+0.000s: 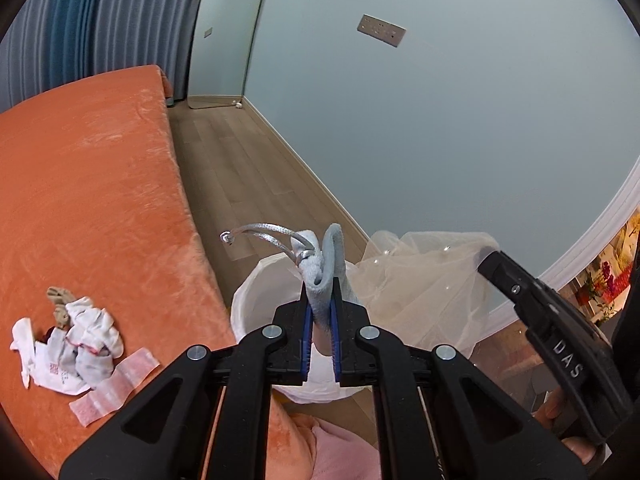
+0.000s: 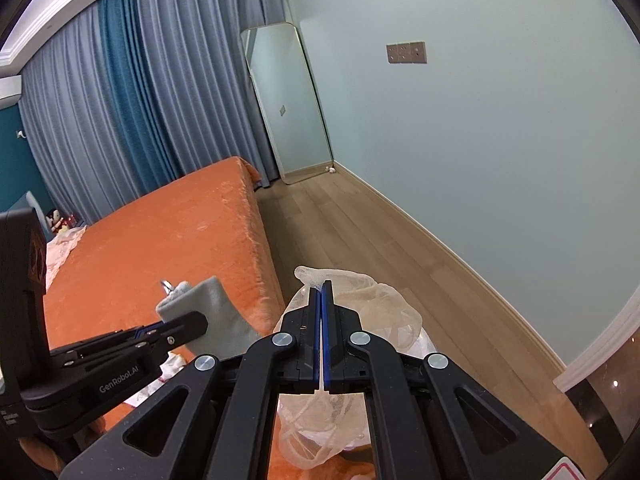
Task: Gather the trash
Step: 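Carry the mesh bag over the bin and open the right tool to drop it, then move both tools back over the remaining items on the bed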
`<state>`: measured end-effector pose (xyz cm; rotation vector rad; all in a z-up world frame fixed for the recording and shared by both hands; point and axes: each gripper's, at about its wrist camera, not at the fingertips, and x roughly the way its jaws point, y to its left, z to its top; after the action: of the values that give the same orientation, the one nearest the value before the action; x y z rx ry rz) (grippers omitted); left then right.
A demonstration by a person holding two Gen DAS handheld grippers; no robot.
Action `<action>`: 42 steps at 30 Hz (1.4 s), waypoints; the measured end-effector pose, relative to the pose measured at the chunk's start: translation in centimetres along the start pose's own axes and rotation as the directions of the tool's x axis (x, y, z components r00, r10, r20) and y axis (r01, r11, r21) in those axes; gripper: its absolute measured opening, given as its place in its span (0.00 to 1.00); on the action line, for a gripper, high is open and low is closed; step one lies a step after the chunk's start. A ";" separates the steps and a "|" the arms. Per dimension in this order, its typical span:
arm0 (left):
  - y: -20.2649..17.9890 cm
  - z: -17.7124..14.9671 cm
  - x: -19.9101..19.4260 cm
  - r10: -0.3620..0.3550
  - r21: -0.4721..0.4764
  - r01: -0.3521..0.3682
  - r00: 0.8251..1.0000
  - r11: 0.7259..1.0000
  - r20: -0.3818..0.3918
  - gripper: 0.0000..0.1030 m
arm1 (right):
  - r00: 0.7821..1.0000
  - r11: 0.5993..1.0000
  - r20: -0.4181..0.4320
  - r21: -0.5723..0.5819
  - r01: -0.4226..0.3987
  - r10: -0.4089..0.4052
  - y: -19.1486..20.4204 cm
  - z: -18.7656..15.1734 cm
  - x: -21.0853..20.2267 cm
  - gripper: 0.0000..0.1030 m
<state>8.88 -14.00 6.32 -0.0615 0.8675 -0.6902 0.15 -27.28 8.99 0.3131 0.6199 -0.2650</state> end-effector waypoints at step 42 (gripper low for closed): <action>1.3 -1.1 0.2 0.069 -0.006 -0.068 0.997 0.998 0.045 0.62 | 0.999 1.000 -0.049 -0.014 0.001 -0.001 0.9 -0.7 1.6 0.26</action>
<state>8.86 -12.88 5.09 -0.0508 0.8246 -0.6206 1.34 -26.40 7.74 0.3064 0.6700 -0.2544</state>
